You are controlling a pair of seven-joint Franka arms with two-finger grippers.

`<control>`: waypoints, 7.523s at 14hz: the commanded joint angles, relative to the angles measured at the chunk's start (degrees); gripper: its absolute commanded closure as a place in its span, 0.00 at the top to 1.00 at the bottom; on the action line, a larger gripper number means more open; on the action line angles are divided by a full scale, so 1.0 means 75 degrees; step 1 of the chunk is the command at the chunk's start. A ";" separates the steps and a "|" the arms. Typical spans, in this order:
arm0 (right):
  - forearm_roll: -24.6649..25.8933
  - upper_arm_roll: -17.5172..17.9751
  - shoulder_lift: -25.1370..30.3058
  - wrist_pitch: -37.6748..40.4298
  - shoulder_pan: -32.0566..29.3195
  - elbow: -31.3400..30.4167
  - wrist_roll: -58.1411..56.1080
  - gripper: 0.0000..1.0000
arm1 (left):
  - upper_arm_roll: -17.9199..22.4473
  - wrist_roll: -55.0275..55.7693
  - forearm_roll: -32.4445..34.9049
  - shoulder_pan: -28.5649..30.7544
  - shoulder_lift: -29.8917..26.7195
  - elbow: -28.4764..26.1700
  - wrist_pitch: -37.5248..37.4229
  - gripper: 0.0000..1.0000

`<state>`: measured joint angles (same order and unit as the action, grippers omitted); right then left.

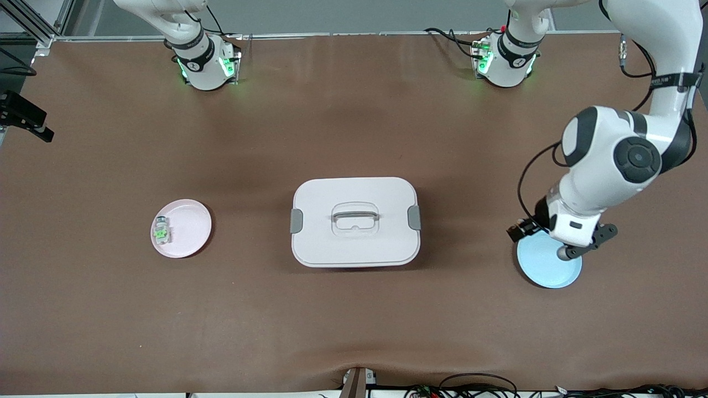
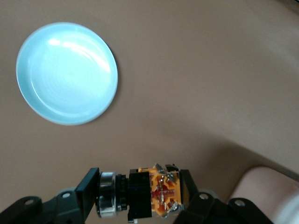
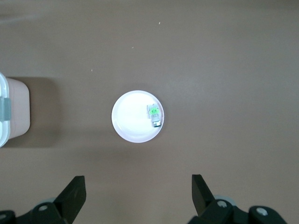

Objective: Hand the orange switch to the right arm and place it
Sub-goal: 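Lift the orange switch and carry it toward the box with the left gripper, then reach the right gripper toward the switch held by the left gripper, then close the right gripper on the switch and open the left gripper, then carry the switch to the pink plate while the left gripper withdraws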

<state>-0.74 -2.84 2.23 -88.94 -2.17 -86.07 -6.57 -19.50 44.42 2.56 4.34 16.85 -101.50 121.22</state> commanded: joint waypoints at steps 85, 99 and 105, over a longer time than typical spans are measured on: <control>-0.6360 0.2477 0.0136 -0.7455 0.2623 -0.4860 0.1163 0.00 | -0.2614 0.6332 0.0960 -0.1027 0.1153 0.3631 -0.1592 1.00; -0.1650 0.2465 0.0148 -0.5614 0.0115 -0.5235 -0.5248 0.00 | -0.1870 -0.1617 0.0925 0.1709 -0.0182 0.3258 -0.3962 1.00; -0.0335 0.2465 -0.0109 -0.5906 -0.0541 -0.5387 -0.7688 0.00 | 0.1623 -0.4326 0.0094 -0.0552 -0.1894 0.2015 -0.4173 1.00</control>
<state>-5.22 14.68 2.48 -131.74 -4.26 -125.99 -59.64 -13.90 16.52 5.71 4.29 7.84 -81.22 90.16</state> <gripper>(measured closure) 0.652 0.000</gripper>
